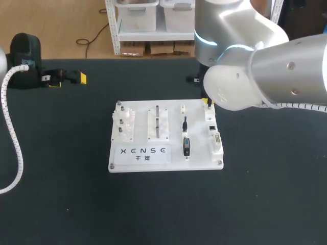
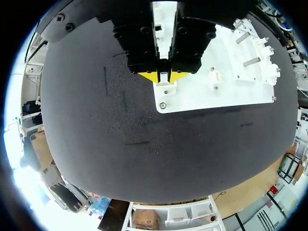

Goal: Insert the USB connector, Ethernet cable, and multi-pin plug into their matching sockets one by one.

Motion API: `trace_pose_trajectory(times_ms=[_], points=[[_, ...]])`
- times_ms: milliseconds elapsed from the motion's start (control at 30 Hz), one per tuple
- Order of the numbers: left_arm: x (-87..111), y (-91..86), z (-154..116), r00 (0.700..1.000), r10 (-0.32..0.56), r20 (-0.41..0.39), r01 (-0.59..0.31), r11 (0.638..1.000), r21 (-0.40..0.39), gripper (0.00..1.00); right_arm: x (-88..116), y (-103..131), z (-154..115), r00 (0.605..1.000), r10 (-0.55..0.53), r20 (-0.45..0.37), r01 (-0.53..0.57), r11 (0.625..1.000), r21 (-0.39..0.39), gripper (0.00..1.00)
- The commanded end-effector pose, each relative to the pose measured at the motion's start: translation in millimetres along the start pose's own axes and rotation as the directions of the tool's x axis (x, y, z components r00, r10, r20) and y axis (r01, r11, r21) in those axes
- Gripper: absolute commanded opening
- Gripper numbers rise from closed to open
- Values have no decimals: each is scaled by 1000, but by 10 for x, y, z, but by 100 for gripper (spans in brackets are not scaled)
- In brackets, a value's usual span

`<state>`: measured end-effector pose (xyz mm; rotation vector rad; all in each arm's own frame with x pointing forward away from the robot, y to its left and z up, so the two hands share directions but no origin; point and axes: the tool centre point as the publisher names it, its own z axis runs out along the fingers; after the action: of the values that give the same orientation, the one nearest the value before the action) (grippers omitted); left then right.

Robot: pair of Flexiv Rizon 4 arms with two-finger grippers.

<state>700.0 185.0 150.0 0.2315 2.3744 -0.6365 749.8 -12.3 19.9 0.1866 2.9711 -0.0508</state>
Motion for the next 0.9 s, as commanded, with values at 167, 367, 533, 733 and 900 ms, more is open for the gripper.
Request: trace_pose_trajectory(times_ms=[167, 367, 533, 733, 900], points=[[0, 0, 0, 1000, 0, 0, 0, 1000, 0, 100, 5, 36, 43, 1000, -8, -2, 8, 1000, 11, 0], [0, 0, 0, 1000, 0, 0, 0, 1000, 0, 100, 37, -1, 91, 1000, 0, -9, 0, 1000, 15, 0], [0, 0, 0, 1000, 0, 0, 0, 1000, 0, 100, 71, -15, 113, 1000, 2, -15, -1, 1000, 18, 0], [0, 0, 0, 1000, 0, 0, 0, 1000, 0, 100, 125, -45, 157, 1000, 7, -20, -7, 1000, 19, 0], [0, 0, 0, 1000, 0, 0, 0, 1000, 0, 100, 181, -75, 183, 1000, 11, -26, -11, 1000, 17, 0]])
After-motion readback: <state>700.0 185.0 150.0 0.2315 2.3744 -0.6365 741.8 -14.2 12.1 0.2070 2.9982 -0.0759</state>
